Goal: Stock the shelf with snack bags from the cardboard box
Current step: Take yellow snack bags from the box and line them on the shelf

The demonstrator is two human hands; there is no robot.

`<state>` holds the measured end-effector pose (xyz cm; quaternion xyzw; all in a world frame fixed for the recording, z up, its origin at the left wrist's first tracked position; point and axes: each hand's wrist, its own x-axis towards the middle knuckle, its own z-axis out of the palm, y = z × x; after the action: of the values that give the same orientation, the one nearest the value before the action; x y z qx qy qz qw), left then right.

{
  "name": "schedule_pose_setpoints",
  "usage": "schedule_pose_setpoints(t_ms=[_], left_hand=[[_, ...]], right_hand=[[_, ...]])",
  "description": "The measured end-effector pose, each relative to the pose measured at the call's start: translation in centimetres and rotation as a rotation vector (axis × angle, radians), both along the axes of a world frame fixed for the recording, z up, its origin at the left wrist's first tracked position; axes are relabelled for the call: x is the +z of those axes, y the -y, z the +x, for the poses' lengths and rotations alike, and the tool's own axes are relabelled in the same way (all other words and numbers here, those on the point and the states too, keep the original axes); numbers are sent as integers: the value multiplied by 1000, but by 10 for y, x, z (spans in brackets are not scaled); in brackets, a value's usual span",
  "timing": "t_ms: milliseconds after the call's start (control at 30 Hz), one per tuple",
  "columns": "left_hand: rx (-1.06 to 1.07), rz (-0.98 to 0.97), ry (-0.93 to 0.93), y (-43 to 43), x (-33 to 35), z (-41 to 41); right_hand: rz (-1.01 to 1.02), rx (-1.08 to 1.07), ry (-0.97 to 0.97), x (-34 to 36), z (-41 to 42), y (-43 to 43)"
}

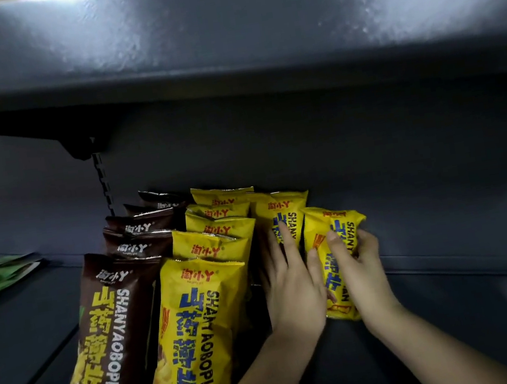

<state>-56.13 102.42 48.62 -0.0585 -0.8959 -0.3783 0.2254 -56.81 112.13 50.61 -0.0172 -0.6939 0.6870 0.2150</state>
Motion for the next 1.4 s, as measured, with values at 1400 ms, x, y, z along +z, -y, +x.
schedule_pose_setpoints(t_ms=[1400], left_hand=[[28,213,200,18,-10,17]], right_hand=[[313,320,272,8,-3,35]])
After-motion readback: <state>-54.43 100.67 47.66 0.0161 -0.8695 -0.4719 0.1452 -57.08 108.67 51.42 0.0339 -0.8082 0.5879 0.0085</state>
